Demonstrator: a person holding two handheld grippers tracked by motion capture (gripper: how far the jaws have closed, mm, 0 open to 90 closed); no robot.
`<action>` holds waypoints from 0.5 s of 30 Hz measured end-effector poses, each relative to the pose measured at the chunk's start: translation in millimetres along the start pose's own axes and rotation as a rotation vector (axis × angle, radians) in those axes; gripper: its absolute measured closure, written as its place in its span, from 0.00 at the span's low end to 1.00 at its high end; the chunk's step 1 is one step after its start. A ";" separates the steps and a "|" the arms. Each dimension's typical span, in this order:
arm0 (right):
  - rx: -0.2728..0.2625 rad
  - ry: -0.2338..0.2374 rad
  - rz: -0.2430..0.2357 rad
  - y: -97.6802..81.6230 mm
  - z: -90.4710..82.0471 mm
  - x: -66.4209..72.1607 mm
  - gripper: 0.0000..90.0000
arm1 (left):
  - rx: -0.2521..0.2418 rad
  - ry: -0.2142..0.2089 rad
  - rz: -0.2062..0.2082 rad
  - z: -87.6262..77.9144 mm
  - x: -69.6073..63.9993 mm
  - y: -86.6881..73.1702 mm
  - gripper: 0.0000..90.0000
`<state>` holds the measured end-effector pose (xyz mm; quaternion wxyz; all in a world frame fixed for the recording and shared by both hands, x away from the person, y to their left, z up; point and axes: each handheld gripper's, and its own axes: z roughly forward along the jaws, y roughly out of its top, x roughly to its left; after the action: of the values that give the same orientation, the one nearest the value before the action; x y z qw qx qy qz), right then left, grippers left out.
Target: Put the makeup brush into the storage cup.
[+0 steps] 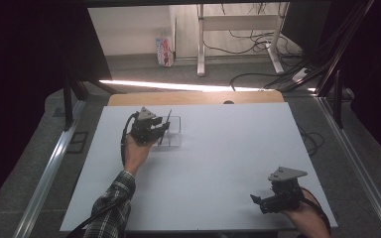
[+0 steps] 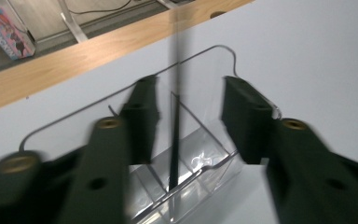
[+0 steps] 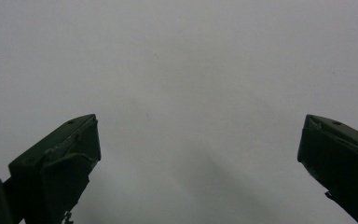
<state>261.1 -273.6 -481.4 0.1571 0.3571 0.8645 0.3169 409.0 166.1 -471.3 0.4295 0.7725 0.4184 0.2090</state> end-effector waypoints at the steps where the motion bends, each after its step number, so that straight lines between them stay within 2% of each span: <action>1: 0.000 0.000 -0.001 0.0 0.1 0.1 0.00 | -0.003 -0.007 -0.001 -1.9 0.4 2.5 0.43; 7: -0.004 0.000 0.003 0.1 -0.3 -0.5 0.00 | 0.009 -0.036 -0.030 -7.1 3.1 6.8 0.16; 15: -0.001 -0.001 -0.001 0.2 0.2 -0.9 0.00 | 0.028 -0.082 -0.015 -11.1 -0.5 7.2 0.08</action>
<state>261.9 -274.1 -481.3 0.1579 0.3568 0.8644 0.3173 404.5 169.1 -459.2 0.4368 0.7834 0.4090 0.1683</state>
